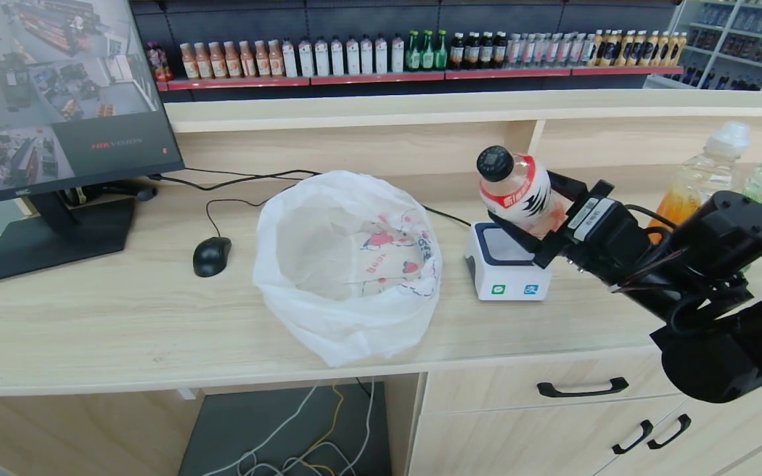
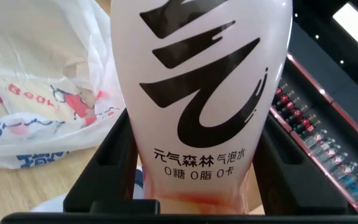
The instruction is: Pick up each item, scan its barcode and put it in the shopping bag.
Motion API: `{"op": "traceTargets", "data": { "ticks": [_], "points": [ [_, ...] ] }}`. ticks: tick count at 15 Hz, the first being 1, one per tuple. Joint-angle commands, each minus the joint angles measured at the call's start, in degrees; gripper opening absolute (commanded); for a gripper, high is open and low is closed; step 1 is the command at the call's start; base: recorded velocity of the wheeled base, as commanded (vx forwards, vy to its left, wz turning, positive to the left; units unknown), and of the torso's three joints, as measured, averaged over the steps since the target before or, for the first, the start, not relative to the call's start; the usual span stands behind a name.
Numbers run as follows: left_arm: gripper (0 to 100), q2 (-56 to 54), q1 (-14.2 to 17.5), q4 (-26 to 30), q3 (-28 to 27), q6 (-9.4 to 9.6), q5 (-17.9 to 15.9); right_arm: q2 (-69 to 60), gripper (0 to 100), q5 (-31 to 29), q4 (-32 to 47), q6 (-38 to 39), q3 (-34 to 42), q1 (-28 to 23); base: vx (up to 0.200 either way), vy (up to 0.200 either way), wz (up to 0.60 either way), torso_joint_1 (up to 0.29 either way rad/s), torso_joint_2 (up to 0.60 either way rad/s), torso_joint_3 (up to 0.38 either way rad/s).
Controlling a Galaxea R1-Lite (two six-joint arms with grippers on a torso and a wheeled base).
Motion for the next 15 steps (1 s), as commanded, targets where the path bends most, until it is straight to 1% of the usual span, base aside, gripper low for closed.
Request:
{"op": "traceTargets", "data": {
  "ticks": [1,2,5,8,11,15],
  "points": [
    [100,0.00,0.01,-0.01,0.07,-0.02,0.02,1.42,0,0.60,-0.08,-1.76,-0.33,-0.71,0.000,0.000,0.00,0.000,0.00,0.000],
    [100,0.00,0.01,-0.01,-0.01,-0.02,0.02,1.42,0,0.78,-0.08,-2.20,-0.51,-0.62,0.000,0.000,0.00,0.000,0.00,0.000],
    [100,0.00,0.01,-0.01,-0.01,-0.02,0.02,2.21,0,5.44,-0.08,-5.54,-0.51,-0.62,0.000,0.000,0.00,0.000,0.00,0.000],
    [100,0.00,0.01,-0.01,-0.01,-0.02,0.02,2.82,0,9.66,-0.08,-5.72,-2.88,-1.23,0.000,0.000,0.00,0.000,0.00,0.000],
    [100,0.00,0.01,-0.01,0.07,-0.02,0.02,2.82,0,14.23,-0.08,-7.21,-3.23,-1.67,0.000,0.000,0.00,0.000,0.00,0.000],
    [100,0.00,0.01,-0.01,0.07,-0.02,0.02,4.93,0,18.09,-0.08,-8.00,-4.64,-3.34,0.000,0.000,0.00,0.000,0.00,0.000]
  ]
}}
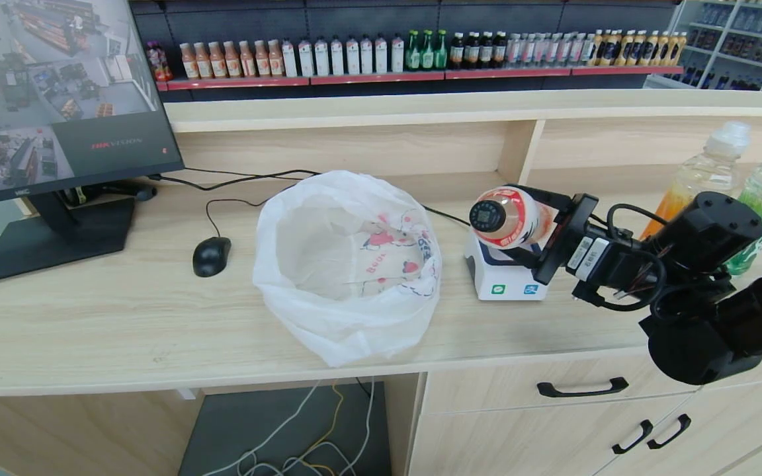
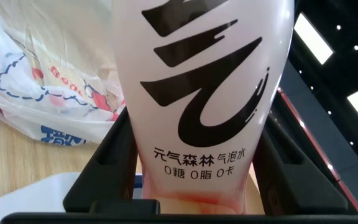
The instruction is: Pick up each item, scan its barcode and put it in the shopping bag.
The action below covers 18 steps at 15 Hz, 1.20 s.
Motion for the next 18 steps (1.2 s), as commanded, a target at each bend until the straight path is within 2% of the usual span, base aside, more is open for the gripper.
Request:
{"op": "traceTargets", "data": {
  "ticks": [1,18],
  "points": [
    [100,0.00,0.01,-0.01,-0.01,-0.04,0.02,0.80,0,0.20,-0.06,-0.18,-0.42,-0.75,0.000,0.000,0.00,0.000,0.00,0.000],
    [100,0.00,0.01,-0.01,0.07,-0.04,0.02,0.19,0,-0.94,-0.06,-1.23,0.81,-0.66,0.000,0.000,0.00,0.000,0.00,0.000]
  ]
}}
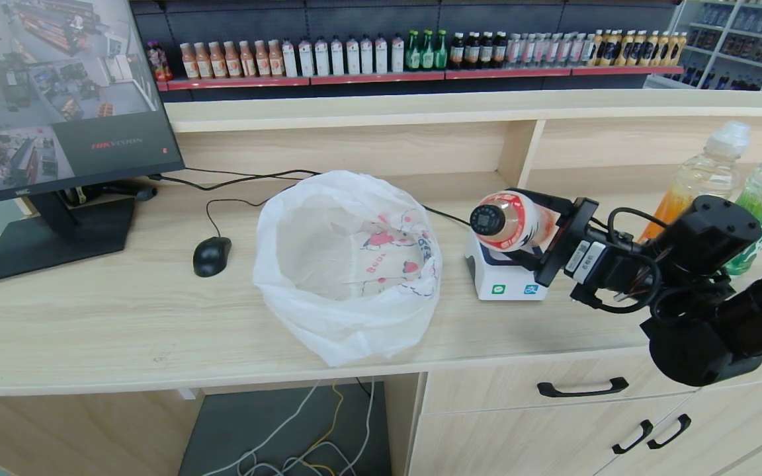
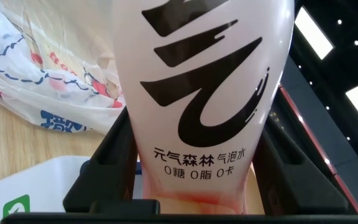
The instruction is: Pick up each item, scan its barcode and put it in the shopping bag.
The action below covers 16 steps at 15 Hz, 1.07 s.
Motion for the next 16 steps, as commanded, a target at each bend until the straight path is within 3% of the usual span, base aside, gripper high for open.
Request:
{"op": "traceTargets", "data": {
  "ticks": [1,4,9,16],
  "points": [
    [100,0.00,0.01,-0.01,-0.01,-0.02,0.02,-0.30,0,-0.46,-0.06,0.11,0.18,0.01,0.000,0.000,0.00,0.000,0.00,0.000],
    [100,0.00,0.01,-0.01,0.07,-0.02,0.02,-1.80,0,-3.97,-0.06,2.31,-0.09,0.80,0.000,0.000,0.00,0.000,0.00,0.000],
    [100,0.00,0.01,-0.01,-0.01,-0.02,0.02,-5.40,0,-11.18,-0.06,8.63,1.32,6.25,0.000,0.000,0.00,0.000,0.00,0.000],
    [100,0.00,0.01,-0.01,-0.01,-0.02,0.02,-10.50,0,-21.99,-0.06,23.05,4.92,11.87,0.000,0.000,0.00,0.000,0.00,0.000]
  ]
}}
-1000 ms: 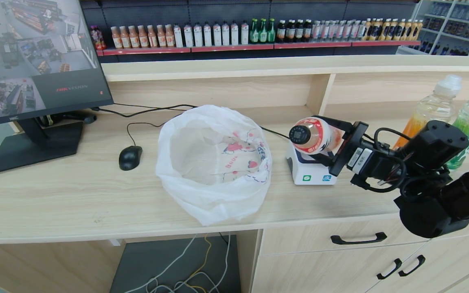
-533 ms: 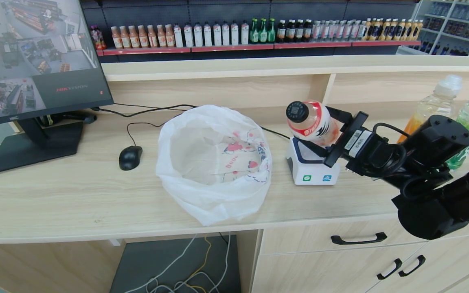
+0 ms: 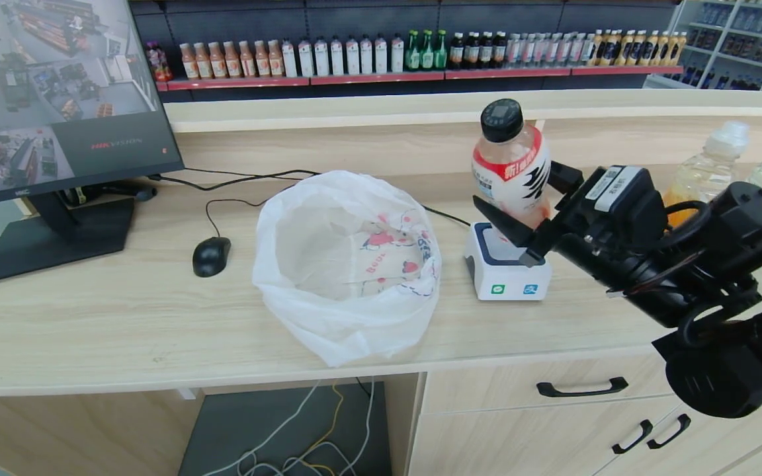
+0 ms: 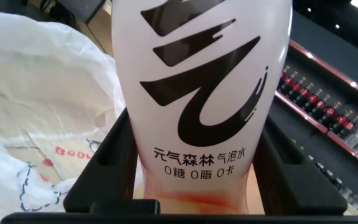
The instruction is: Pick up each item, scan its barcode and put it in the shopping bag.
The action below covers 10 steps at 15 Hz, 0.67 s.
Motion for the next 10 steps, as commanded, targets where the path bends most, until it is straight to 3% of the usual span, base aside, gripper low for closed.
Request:
{"op": "traceTargets", "data": {
  "ticks": [1,2,5,8,10],
  "points": [
    [100,0.00,0.01,0.01,-0.01,-0.02,0.02,-2.39,0,-3.83,-0.09,2.06,0.26,3.12,0.000,0.000,0.00,0.000,0.00,0.000],
    [100,0.00,0.01,0.01,-0.01,-0.02,0.02,-2.65,0,-8.58,-0.09,4.34,-0.18,5.41,0.000,0.000,0.00,0.000,0.00,0.000],
    [100,0.00,0.01,0.01,-0.01,-0.02,0.02,-3.79,0,-15.35,-0.09,10.41,0.96,7.78,0.000,0.000,0.00,0.000,0.00,0.000],
    [100,0.00,0.01,0.01,-0.01,-0.02,0.02,-4.85,0,-27.48,-0.09,22.71,2.02,9.80,0.000,0.000,0.00,0.000,0.00,0.000],
    [100,0.00,0.01,0.01,0.07,-0.02,0.02,-5.02,0,-30.82,-0.09,28.51,2.19,9.89,0.000,0.000,0.00,0.000,0.00,0.000]
  ]
}}
